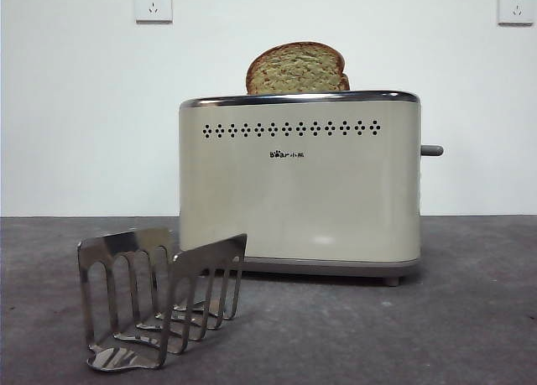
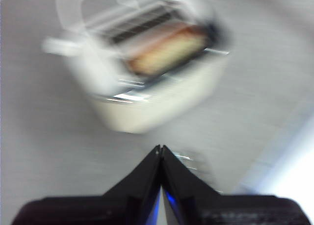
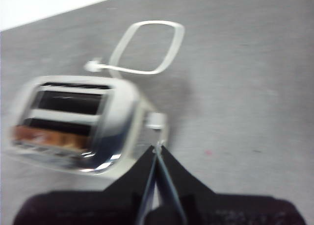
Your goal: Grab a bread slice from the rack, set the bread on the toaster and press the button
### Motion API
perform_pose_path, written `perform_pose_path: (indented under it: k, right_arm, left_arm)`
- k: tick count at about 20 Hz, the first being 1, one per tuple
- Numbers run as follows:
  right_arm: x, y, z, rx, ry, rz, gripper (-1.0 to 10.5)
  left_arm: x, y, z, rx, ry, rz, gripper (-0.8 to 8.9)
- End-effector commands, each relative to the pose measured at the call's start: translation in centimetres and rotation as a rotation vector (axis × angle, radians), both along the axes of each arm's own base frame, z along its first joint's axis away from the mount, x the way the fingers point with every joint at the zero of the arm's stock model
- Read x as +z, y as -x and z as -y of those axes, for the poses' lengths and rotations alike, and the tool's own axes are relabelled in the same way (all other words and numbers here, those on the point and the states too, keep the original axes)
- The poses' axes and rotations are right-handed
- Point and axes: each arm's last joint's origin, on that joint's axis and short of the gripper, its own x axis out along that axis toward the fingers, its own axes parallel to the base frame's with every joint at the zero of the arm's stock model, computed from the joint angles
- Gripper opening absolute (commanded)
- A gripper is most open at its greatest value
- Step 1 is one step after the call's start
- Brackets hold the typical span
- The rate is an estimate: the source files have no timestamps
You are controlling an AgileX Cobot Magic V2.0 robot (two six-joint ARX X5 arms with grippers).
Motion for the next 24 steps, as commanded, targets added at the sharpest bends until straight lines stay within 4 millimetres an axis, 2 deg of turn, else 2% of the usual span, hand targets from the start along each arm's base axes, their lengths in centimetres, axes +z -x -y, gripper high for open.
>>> perform_pose_path:
  k: [1, 2, 4, 9, 13, 15, 18, 20, 24]
  right_arm:
    - [-0.1, -0.1, 0.2, -0.05, 0.056, -0.013, 0.0]
    - [-0.1, -0.1, 0.3, -0.081, 0.084, -0.019, 0.0]
    - [-0.4, -0.3, 0.5, -0.132, 0.132, -0.037, 0.0]
    - [-0.6, -0.7, 0.7, -0.187, 0.186, -0.057, 0.0]
    - [-0.7, -0.8, 0.8, -0.196, 0.195, -0.062, 0.0]
    - [-0.7, -0.8, 0.8, -0.196, 0.195, -0.062, 0.0]
    - [-0.7, -0.8, 0.8, -0.196, 0.195, -0.062, 0.0]
    - [-0.7, -0.8, 0.8, -0.196, 0.195, -0.062, 0.0]
    - [-0.7, -0.8, 0.8, -0.196, 0.195, -0.062, 0.0]
  left_arm:
    - [-0.6, 0.4, -1.8, -0.013, 0.016, 0.114, -0.03]
    - [-1.6, 0.4, -2.6, 0.013, 0.063, 0.166, -0.03]
    - [-5.1, 0.5, -4.6, 0.102, 0.12, 0.285, -0.03]
    - [-17.9, 3.3, -8.6, 0.356, 0.145, 0.471, -0.03]
    - [-26.5, 5.0, -9.6, 0.476, 0.193, 0.438, -0.03]
    - [-29.3, 5.3, -9.6, 0.508, 0.236, 0.423, -0.03]
    - [-31.8, 5.6, -9.7, 0.57, 0.316, 0.42, -0.03]
    - [-31.4, 5.5, -9.8, 0.58, 0.342, 0.505, -0.03]
    - [-31.7, 5.4, -9.8, 0.591, 0.337, 0.503, -0.03]
